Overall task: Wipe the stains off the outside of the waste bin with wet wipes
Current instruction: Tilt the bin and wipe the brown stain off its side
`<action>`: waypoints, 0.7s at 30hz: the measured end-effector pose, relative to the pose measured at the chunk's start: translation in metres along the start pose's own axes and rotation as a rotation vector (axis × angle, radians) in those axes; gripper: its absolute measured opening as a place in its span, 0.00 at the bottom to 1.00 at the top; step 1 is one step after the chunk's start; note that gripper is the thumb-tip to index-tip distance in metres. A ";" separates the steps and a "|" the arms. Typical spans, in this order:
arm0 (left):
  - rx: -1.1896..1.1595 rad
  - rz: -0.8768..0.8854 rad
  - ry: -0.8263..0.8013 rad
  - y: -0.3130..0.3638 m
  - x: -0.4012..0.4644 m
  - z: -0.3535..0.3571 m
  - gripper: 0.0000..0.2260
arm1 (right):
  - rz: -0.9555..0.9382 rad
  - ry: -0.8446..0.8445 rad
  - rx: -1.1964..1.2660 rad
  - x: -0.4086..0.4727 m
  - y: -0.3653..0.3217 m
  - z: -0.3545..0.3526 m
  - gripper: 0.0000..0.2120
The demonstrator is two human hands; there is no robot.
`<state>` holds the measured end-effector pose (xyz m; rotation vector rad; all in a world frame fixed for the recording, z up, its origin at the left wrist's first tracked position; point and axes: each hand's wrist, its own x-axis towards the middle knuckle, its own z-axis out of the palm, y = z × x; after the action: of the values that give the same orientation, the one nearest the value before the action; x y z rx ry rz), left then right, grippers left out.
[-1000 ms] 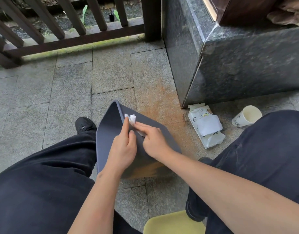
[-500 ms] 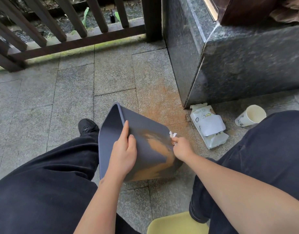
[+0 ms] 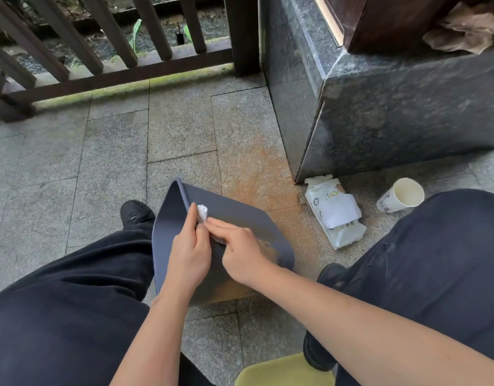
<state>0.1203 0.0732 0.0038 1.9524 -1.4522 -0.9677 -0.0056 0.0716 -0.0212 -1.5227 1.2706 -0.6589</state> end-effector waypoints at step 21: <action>0.029 0.004 -0.057 0.002 0.000 0.003 0.25 | 0.228 -0.025 -0.114 0.015 0.017 -0.024 0.37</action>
<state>0.1165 0.0728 0.0031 1.9566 -1.5091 -1.0129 -0.0290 0.0505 -0.0308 -1.4442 1.4575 -0.4246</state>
